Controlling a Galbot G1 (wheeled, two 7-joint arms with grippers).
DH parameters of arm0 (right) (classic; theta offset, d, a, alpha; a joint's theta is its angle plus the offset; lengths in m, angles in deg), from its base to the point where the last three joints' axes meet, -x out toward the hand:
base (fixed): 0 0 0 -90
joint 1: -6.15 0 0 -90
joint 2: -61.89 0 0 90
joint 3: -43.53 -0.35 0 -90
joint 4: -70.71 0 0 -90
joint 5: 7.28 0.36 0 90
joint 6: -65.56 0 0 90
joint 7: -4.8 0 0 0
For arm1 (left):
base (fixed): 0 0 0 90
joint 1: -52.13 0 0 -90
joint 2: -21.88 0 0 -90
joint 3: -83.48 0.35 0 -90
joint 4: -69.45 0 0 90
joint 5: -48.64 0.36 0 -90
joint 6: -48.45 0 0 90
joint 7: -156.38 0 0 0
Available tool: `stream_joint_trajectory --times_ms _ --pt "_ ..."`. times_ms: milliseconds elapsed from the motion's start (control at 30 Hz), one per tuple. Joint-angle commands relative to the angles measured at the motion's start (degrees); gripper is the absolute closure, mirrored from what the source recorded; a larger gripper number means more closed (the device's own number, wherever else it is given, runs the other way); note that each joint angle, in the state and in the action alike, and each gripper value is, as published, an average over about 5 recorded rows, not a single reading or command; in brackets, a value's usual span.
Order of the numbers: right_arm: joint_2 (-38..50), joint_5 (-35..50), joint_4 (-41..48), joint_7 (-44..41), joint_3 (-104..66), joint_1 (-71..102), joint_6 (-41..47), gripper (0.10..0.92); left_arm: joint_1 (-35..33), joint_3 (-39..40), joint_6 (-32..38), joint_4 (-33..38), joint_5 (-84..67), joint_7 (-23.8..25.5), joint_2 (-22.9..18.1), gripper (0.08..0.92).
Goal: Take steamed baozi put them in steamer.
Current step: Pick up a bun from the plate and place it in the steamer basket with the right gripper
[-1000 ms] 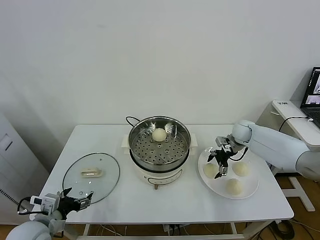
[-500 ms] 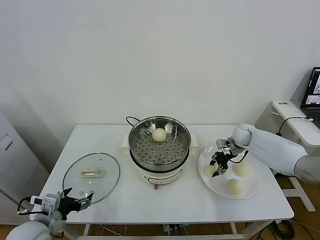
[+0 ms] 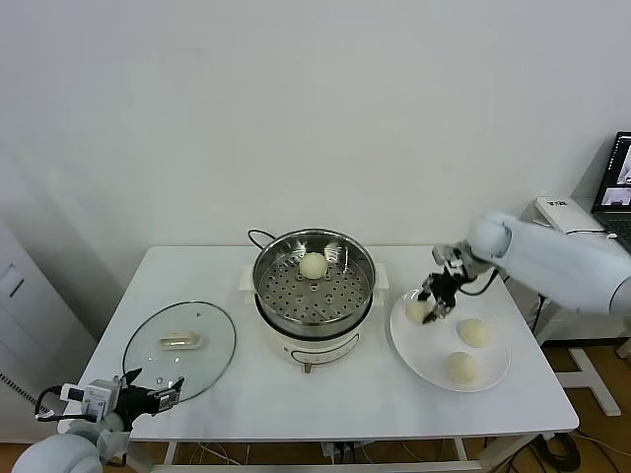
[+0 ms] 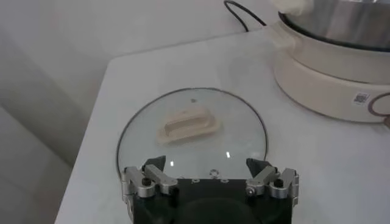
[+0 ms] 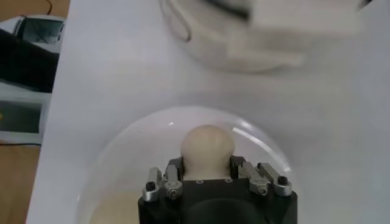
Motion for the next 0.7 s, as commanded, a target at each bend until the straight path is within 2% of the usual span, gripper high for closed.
stream_joint_trajectory --times_ms 33,267,700 --pt "-1.12 12.93 -7.23 -0.59 8.39 -18.86 6.95 0.558 0.14 0.22 -0.12 0.0 0.04 -0.06 0.27 0.177" --pt "-6.7 22.46 -7.65 1.76 8.64 -21.1 11.97 0.558 0.09 0.23 -0.02 0.07 0.03 -0.05 0.52 0.177" --pt "-23.63 27.74 -0.74 7.13 6.42 -13.94 15.24 0.558 0.01 0.37 0.02 -0.26 0.29 -0.07 0.44 0.177"
